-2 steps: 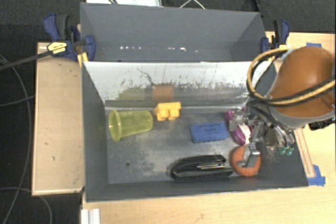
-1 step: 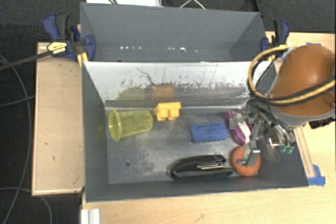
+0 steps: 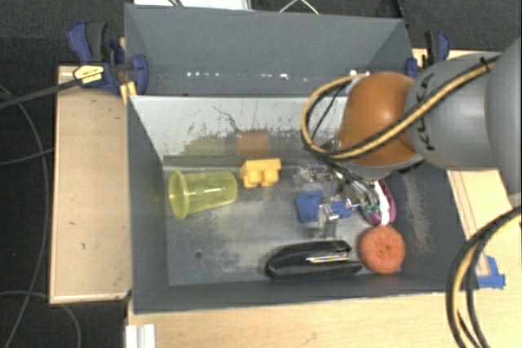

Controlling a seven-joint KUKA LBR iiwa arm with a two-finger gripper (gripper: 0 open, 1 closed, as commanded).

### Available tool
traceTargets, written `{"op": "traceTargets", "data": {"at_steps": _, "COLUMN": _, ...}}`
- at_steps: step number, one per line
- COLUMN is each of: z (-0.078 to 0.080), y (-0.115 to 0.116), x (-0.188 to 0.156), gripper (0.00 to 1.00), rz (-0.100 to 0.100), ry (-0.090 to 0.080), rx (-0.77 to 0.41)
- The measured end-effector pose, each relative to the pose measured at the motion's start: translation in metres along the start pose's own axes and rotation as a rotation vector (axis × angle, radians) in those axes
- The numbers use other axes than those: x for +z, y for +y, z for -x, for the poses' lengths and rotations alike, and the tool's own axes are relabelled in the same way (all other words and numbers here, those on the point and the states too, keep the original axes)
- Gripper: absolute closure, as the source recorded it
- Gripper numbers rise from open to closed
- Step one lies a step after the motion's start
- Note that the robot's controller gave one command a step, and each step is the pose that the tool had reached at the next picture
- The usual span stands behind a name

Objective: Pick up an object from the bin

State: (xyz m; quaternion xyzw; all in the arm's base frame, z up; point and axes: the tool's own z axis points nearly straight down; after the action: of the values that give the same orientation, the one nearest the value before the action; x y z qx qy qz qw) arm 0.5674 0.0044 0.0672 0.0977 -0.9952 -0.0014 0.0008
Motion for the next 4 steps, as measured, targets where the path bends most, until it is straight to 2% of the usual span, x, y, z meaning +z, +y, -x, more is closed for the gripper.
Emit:
{"op": "traceTargets", "data": {"at_steps": 1, "z": -0.008, "y": -0.007, "x": -0.074, "gripper": 0.0, "rz": -0.004, "ry": -0.006, "rx": -0.055}}
{"op": "traceTargets", "data": {"at_steps": 2, "z": 0.001, "y": 0.0, "x": -0.001, "gripper": 0.0, "rz": 0.0, "ry": -0.003, "rx": -0.001}}
{"op": "traceTargets", "data": {"at_steps": 3, "z": -0.001, "y": -0.024, "x": -0.003, "gripper": 0.0, "rz": -0.005, "ry": -0.01, "rx": -0.046}}
{"op": "traceTargets", "data": {"at_steps": 4, "z": 0.002, "y": 0.0, "x": -0.002, "gripper": 1.0, "rz": 0.001, "ry": -0.006, "rx": -0.002}}
